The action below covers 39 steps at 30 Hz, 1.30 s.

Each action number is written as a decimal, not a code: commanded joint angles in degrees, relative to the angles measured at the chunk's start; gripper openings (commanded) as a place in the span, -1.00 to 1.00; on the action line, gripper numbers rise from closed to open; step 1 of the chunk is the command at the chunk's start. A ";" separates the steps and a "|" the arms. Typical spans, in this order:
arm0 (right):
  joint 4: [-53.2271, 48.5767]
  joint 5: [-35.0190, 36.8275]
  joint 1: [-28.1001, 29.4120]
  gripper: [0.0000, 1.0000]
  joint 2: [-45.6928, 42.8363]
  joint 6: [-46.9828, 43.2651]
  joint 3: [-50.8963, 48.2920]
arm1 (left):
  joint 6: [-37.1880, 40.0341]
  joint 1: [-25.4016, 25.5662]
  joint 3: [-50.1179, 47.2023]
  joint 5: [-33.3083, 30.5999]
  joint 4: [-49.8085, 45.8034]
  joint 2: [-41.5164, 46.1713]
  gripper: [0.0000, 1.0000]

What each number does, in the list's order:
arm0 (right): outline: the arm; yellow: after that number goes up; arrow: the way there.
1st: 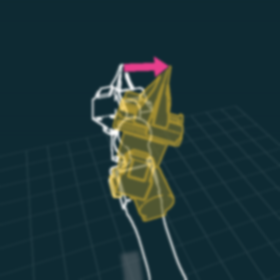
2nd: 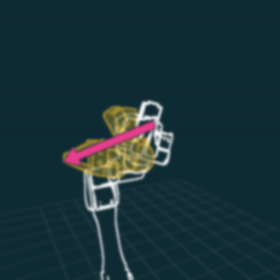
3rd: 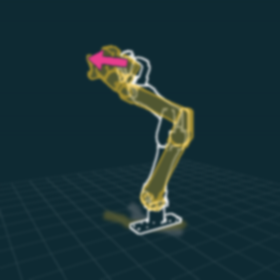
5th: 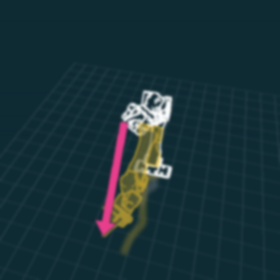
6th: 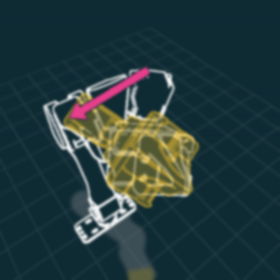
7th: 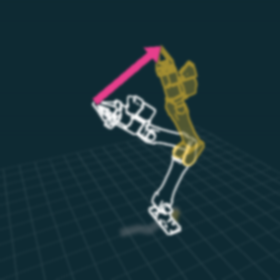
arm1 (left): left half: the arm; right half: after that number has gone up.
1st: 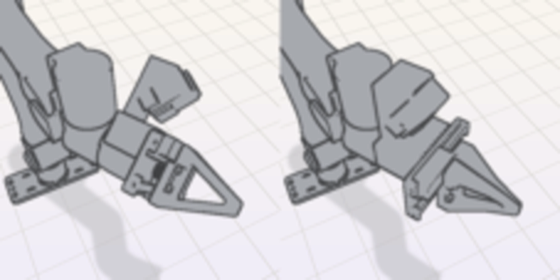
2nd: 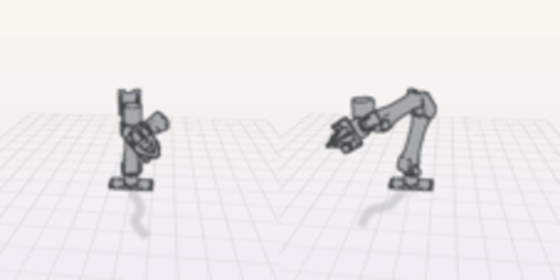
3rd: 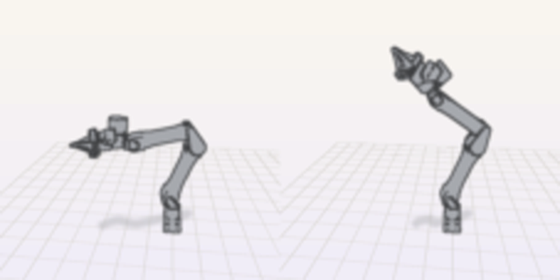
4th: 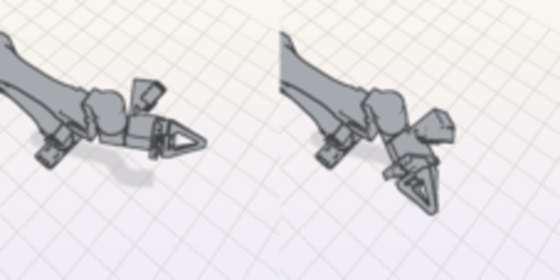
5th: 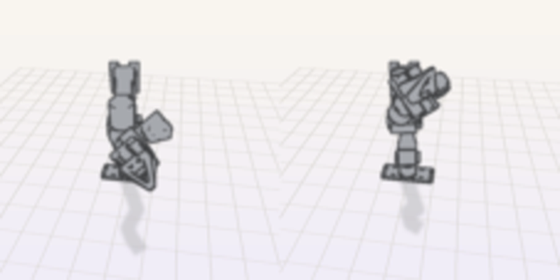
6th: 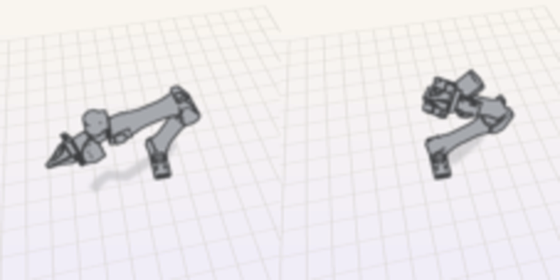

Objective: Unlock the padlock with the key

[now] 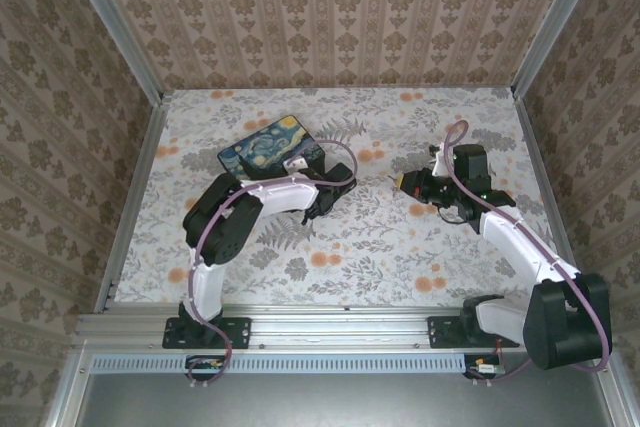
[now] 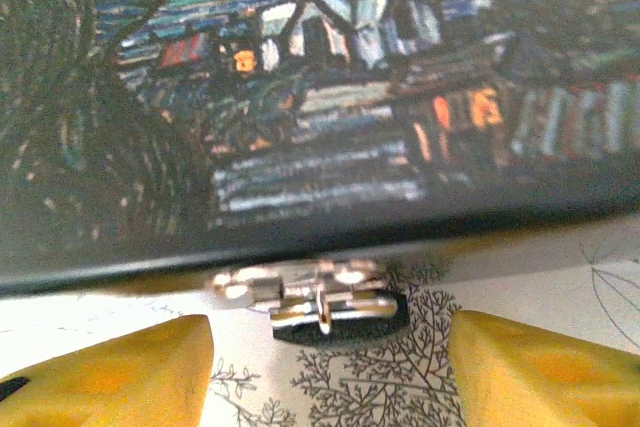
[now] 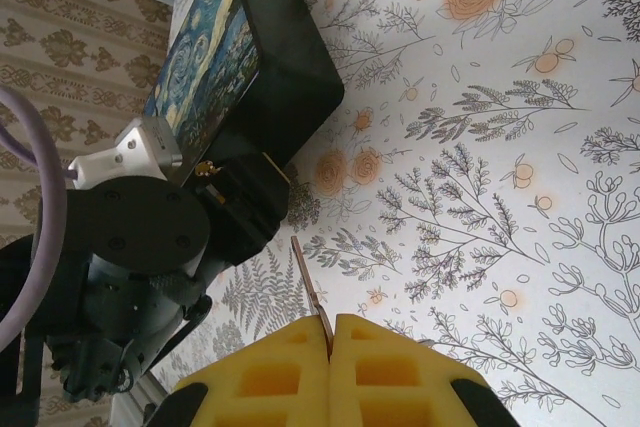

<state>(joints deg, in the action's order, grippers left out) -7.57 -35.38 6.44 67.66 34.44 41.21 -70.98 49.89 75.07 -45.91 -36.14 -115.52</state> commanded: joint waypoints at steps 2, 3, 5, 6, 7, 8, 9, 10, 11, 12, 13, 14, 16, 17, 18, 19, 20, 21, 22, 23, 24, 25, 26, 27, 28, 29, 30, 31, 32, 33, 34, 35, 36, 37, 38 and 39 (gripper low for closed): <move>-0.45 -1.54 0.40 -1.00 0.53 -0.38 2.03 | -1.00 -0.27 0.06 -1.94 -0.07 -1.55 0.24; -0.72 -1.63 0.34 -1.00 0.46 -0.40 2.18 | -0.88 -0.72 -0.41 -1.36 1.01 -1.50 0.22; -1.03 -1.54 0.33 -1.00 0.15 -0.64 2.28 | -0.57 -1.45 -0.73 -0.51 2.16 -1.69 0.19; -1.20 -1.47 0.33 -1.00 0.11 -0.76 2.29 | -0.49 -1.76 -0.71 -0.39 2.42 -1.81 0.18; -1.30 -1.45 0.33 -1.00 0.10 -0.77 2.38 | -0.16 -1.88 -0.80 -0.56 2.88 -1.97 0.17; -1.22 -1.45 0.35 -1.00 0.10 -0.77 2.38 | -0.08 -1.93 -0.87 -0.57 3.12 -2.05 0.16; -1.05 -1.47 0.33 -1.00 0.18 -0.68 2.31 | 0.32 -2.03 -1.10 -0.48 4.02 -2.00 0.16; -0.88 -1.53 0.35 -1.00 0.28 -0.52 2.29 | 1.06 -2.26 -1.44 -0.05 5.21 -2.05 0.14; -0.71 -1.62 0.34 -1.00 0.36 -0.38 2.21 | 1.92 -2.42 -1.65 0.32 6.27 -2.09 0.13; -0.53 -1.72 0.41 -1.00 0.46 -0.25 2.21 | 2.03 -2.51 -1.65 0.47 6.56 -2.24 0.10; -0.41 -1.72 0.42 -1.00 0.46 -0.18 2.16 | 1.90 -2.65 -1.59 0.62 6.58 -2.48 0.06; -0.41 -1.72 0.41 -1.00 0.45 -0.11 2.12 | 1.98 -2.81 -1.58 0.80 6.77 -2.60 0.03; -0.41 -1.71 0.42 -1.00 0.37 -0.17 2.05 | 2.48 -2.80 -1.68 0.91 7.35 -2.62 -0.09; -0.42 -1.71 0.42 -1.00 0.29 -0.24 1.97 | 2.85 -2.81 -1.75 0.84 7.55 -2.53 -0.15; -0.48 -1.71 0.42 -1.00 0.20 -0.24 1.88 | 3.39 -2.79 -1.90 0.84 7.91 -2.34 -0.21; -0.67 -1.71 0.42 -1.00 0.03 -0.42 1.77 | 4.16 -2.79 -2.03 0.87 8.37 -2.05 -0.27; -0.77 -1.71 0.42 -1.00 -0.13 -0.51 1.62 | 4.88 -2.83 -2.20 0.82 8.62 -1.71 -0.30; -0.78 -1.79 0.42 -1.00 -0.32 -0.60 1.30 | 5.86 -2.82 -2.57 0.80 9.01 -1.04 -0.33; -0.61 -2.08 0.42 -1.00 -0.57 -0.68 0.88 | 7.28 -2.78 -3.04 0.96 9.80 -0.23 -0.35; -0.44 -2.44 0.42 -1.00 -0.75 -0.69 0.46 | 8.42 -2.83 -3.42 1.21 10.17 0.66 -0.38; -0.02 -3.15 0.42 -1.00 -0.90 -0.69 -0.08 | 9.80 -2.88 -3.61 1.71 10.15 1.74 -0.43; 0.39 -3.78 0.58 -1.00 -1.03 -0.75 -0.61 | 11.43 -3.03 -3.70 2.61 9.84 2.95 -0.48; 0.62 -4.24 0.80 -1.00 -1.12 -0.90 -1.08 | 12.88 -3.14 -3.70 3.79 9.46 4.07 -0.50; 0.63 -4.59 1.19 -1.00 -1.28 -1.31 -1.45 | 14.52 -3.36 -3.74 5.49 9.10 5.48 -0.50; 0.58 -4.67 1.90 -1.00 -1.45 -1.78 -1.80 | 15.96 -3.64 -3.93 7.46 8.82 7.06 -0.50; 0.59 -4.55 2.63 -1.00 -1.71 -2.14 -2.00 | 17.10 -3.96 -4.30 9.75 8.81 8.37 -0.51; 0.74 -4.40 3.65 -1.00 -1.87 -2.26 -2.31 | 17.93 -4.52 -4.53 12.43 8.11 9.93 -0.51; 1.19 -4.14 4.53 -1.00 -1.92 -2.20 -2.61 | 18.26 -4.98 -4.66 15.19 7.19 11.28 -0.51; 1.68 -3.94 5.60 -1.00 -1.92 -1.93 -2.84 | 18.59 -5.61 -4.79 17.87 6.50 12.43 -0.51; 2.35 -3.55 6.80 -1.00 -1.85 -1.55 -3.13 | 18.68 -6.22 -4.80 20.55 5.48 13.59 -0.52; 3.00 -2.78 8.06 -1.00 -1.61 -1.02 -3.37 | 18.77 -6.93 -4.84 23.26 4.55 14.65 -0.55; 3.91 -2.18 8.98 -1.00 -1.41 -0.38 -3.73 | 18.77 -7.53 -4.92 25.51 3.82 15.54 -0.58; 5.32 -1.63 9.97 -1.00 -1.08 0.74 -4.23 | 18.69 -8.22 -5.02 28.28 3.22 16.60 -0.59; 6.84 -1.01 11.05 -1.00 -0.74 2.11 -4.74 | 18.60 -8.93 -4.89 30.88 2.43 17.47 -0.59; 8.19 -0.42 11.77 -1.00 -0.41 3.34 -5.06 | 18.26 -9.75 -4.58 32.99 1.41 18.13 -0.59; 9.68 0.22 12.96 -1.00 -0.05 4.59 -5.41 | 18.00 -10.50 -4.20 35.28 0.34 18.86 -0.59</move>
<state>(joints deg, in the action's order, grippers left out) -3.09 -37.28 17.67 67.13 35.55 37.04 -53.74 40.82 70.11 -20.14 -32.38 -99.59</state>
